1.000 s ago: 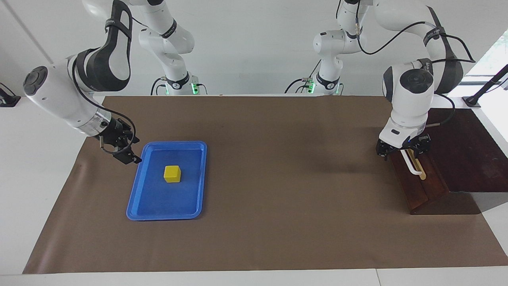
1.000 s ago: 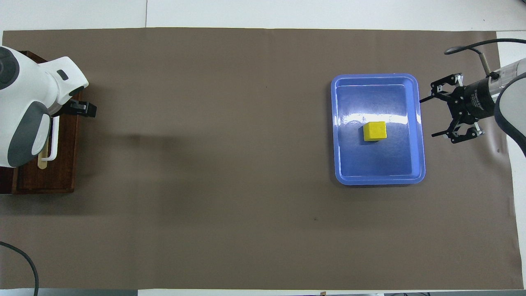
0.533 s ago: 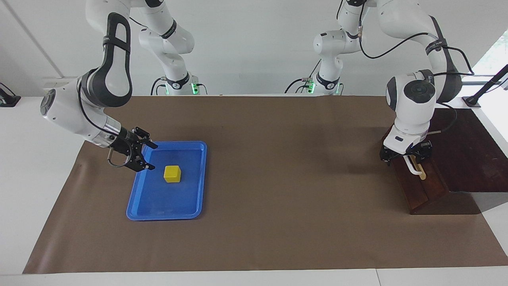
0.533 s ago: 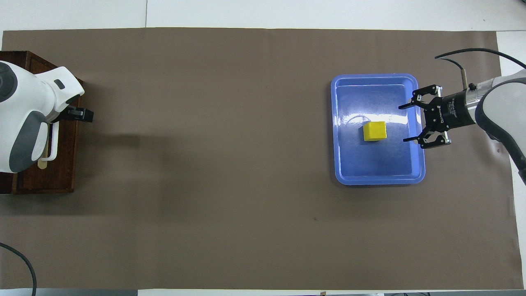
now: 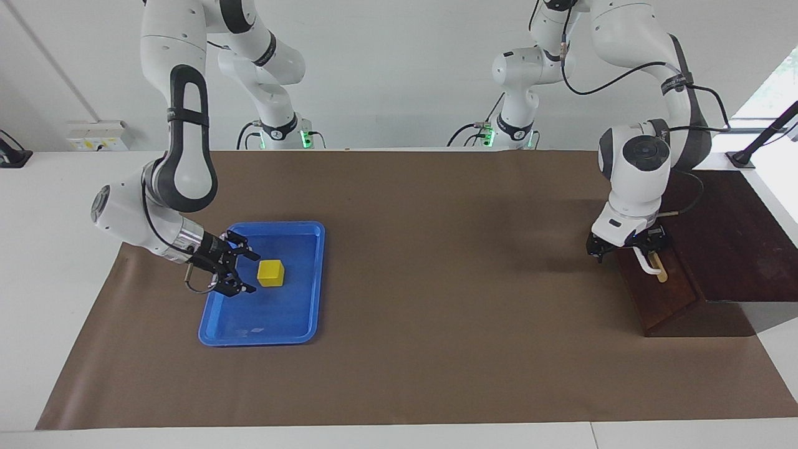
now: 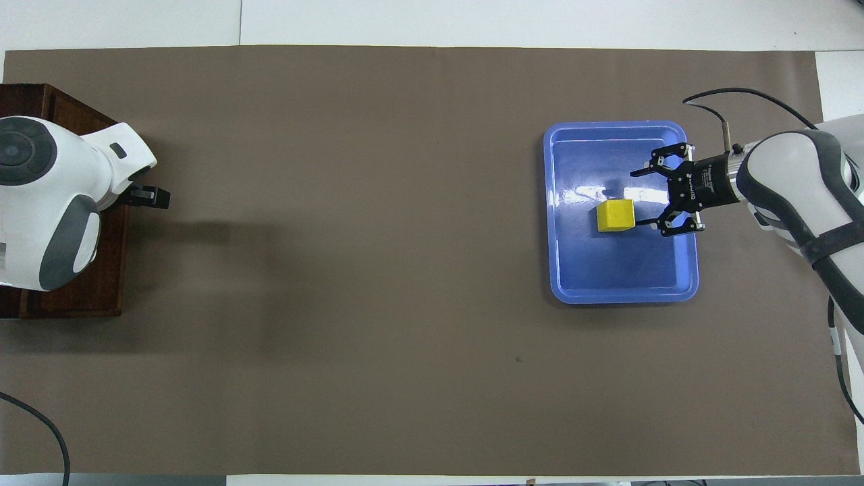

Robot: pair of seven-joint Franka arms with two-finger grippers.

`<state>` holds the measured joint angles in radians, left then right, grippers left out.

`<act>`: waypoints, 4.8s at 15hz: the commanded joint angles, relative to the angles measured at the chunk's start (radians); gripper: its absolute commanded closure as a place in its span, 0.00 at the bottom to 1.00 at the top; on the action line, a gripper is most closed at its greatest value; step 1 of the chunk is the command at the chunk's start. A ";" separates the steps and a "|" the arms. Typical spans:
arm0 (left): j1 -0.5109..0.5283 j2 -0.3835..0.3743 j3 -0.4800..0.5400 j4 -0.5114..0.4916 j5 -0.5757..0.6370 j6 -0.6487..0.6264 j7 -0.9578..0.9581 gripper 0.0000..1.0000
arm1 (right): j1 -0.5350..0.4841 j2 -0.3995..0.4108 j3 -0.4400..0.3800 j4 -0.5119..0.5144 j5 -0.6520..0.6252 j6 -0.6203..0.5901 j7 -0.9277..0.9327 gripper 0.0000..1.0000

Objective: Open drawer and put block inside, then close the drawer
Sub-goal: 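Lower the open right gripper over the yellow block in the tray, then close the right gripper on the yellow block while the left gripper releases, then lift the yellow block with the right gripper toward the left gripper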

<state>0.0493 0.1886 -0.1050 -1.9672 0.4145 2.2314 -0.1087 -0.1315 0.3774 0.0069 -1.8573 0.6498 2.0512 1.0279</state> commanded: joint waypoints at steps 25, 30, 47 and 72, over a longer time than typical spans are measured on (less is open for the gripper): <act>-0.232 0.028 0.005 0.196 -0.115 -0.215 -0.286 0.00 | -0.025 0.011 0.010 -0.060 0.103 -0.051 -0.051 0.08; -0.249 0.064 0.005 0.450 -0.241 -0.453 -0.395 0.00 | -0.019 0.002 0.010 -0.088 0.106 -0.040 -0.054 0.08; -0.394 0.002 -0.002 0.443 -0.454 -0.428 -1.763 0.00 | -0.010 0.003 0.008 -0.085 0.105 -0.025 -0.140 1.00; -0.499 0.152 0.008 0.574 -0.384 -0.518 -2.062 0.00 | 0.444 0.069 0.007 0.302 0.093 0.025 0.500 1.00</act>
<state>-0.4068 0.3043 -0.1151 -1.4348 0.0108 1.7380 -2.1191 0.2470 0.4191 0.0180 -1.5869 0.7278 2.0234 1.4964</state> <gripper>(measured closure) 0.000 0.432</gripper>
